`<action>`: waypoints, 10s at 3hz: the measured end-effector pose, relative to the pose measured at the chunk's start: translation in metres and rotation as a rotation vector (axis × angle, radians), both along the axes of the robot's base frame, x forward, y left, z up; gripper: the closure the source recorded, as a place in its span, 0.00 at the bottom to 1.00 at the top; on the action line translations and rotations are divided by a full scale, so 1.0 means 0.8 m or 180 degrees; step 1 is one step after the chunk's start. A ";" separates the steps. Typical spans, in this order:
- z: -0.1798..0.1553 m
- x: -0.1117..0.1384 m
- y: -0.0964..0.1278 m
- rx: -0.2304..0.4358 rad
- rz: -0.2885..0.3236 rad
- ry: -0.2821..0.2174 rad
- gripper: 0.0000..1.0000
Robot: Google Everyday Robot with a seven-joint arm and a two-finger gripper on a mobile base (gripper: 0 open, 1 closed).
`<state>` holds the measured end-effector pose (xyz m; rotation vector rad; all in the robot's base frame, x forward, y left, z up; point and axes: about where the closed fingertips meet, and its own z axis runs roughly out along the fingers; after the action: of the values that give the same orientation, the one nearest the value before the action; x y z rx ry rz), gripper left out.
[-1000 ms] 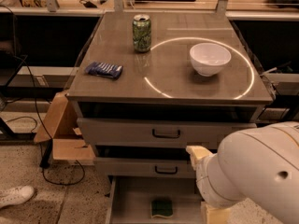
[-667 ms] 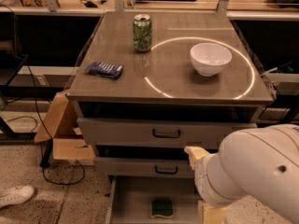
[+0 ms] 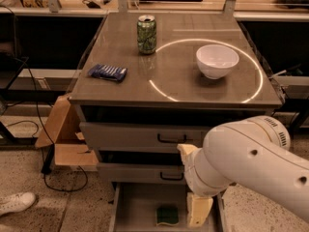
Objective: Pick sponge from bottom drawer and place on counter
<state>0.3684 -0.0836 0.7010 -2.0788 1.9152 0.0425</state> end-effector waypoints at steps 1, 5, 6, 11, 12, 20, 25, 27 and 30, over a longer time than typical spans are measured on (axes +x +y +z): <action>-0.004 0.009 0.007 0.0008 0.0001 -0.0002 0.00; -0.131 -0.004 0.008 -0.0211 -0.0066 -0.0089 0.00; -0.137 -0.004 0.011 -0.0192 -0.0052 -0.0071 0.00; -0.268 0.025 0.019 -0.0264 0.0050 0.0127 0.00; -0.292 0.034 0.003 -0.0372 0.0008 0.0163 0.00; -0.434 -0.007 0.035 -0.0007 -0.0283 0.0592 0.00; -0.572 0.032 0.026 0.0119 -0.0755 0.0793 0.00; -0.599 0.069 0.011 0.0052 -0.0906 0.0766 0.00; -0.638 0.065 0.051 0.0234 -0.0830 0.0927 0.00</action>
Offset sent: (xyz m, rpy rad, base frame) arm -0.0168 0.0065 -0.0490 -0.0505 0.0245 0.0125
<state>0.4204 -0.0425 0.1905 -1.8411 2.3021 0.3692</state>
